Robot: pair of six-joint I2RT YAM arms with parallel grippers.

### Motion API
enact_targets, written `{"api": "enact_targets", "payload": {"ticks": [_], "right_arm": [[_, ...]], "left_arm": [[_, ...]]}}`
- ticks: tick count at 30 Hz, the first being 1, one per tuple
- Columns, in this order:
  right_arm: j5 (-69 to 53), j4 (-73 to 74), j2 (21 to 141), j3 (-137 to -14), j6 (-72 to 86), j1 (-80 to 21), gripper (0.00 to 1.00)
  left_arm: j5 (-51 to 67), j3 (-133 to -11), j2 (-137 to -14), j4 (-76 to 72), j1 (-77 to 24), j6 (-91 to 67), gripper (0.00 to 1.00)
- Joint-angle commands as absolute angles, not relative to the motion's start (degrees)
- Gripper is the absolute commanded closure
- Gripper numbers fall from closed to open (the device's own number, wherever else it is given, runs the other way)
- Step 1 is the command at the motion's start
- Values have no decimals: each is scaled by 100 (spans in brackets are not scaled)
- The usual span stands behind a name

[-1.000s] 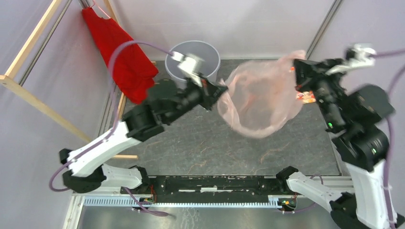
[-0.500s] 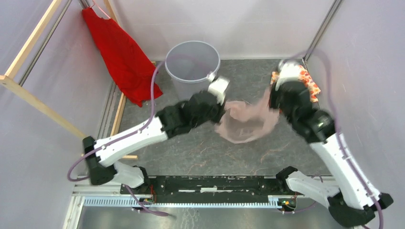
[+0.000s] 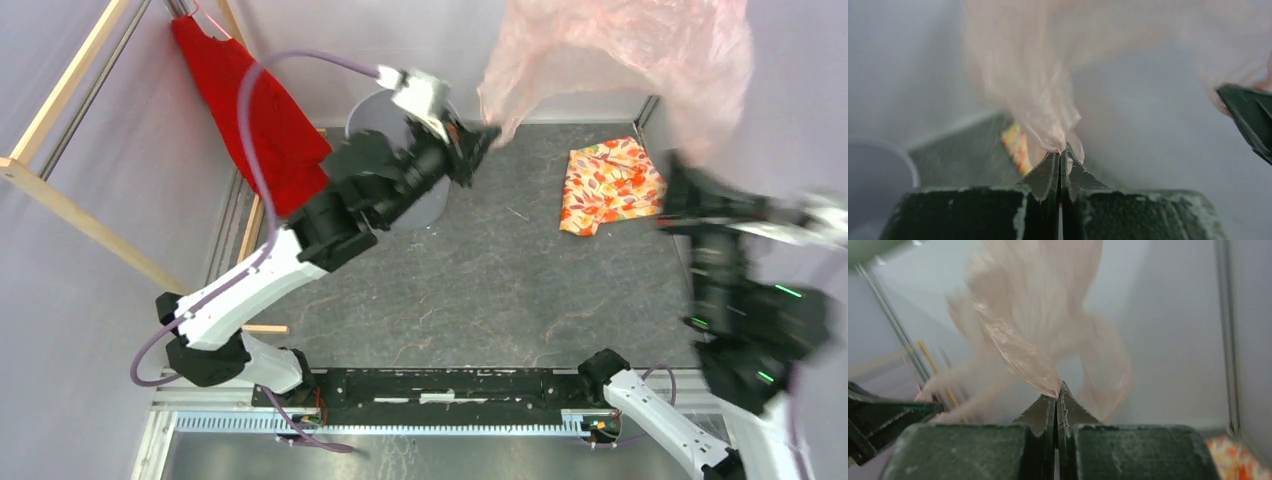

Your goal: Put the trash bags into the trash bin

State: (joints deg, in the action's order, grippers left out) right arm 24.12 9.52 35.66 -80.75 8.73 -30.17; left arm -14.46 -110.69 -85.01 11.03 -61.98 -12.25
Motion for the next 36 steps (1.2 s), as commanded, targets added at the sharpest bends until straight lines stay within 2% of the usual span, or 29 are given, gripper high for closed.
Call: {"api": "enact_targets", "payload": {"ticks": [1, 3, 4, 6, 8, 11, 15, 20, 26, 31, 36], "right_arm": [[1705, 2161, 3766, -4438, 2191, -3022, 100], [1146, 2188, 3439, -3080, 2711, -3038, 100], [1032, 2288, 3205, -2814, 2859, -3057, 100], [1208, 2669, 2765, -2901, 2899, -3065, 100], [1579, 3135, 2669, -3761, 2629, -3062, 100], [1903, 3606, 3166, -5593, 2146, -3067, 100], [2037, 3674, 3778, -6760, 1751, -3067, 100], [1847, 3503, 4149, -6958, 1678, -3062, 100], [1460, 3064, 4410, -7096, 1598, -3066, 100], [615, 2512, 4727, -7360, 1556, -3061, 100], [-894, 2108, 4948, -7432, 1472, -3061, 99]], "left_arm": [[-1345, -8368, -8693, 1185, -6141, -1672, 98], [-1167, -7294, -8538, 1212, -6170, -1978, 98], [-1149, -6834, -8273, 1205, -6264, -2061, 98], [-1153, -6179, -7702, 1216, -6406, -2116, 98], [-1083, -6021, -7082, 1376, -6493, -2090, 98], [-1107, -6442, -6483, 1602, -6571, -2013, 98], [-1515, -7006, -6298, 1793, -6566, -1987, 98], [-2582, -7645, -6511, 2314, -6567, -2260, 98], [-2684, -8108, -6694, 2068, -6559, -2211, 98], [-2334, -8846, -7159, 2066, -6560, -2057, 98], [-2550, -9651, -7691, 2747, -6538, -2538, 98]]}}
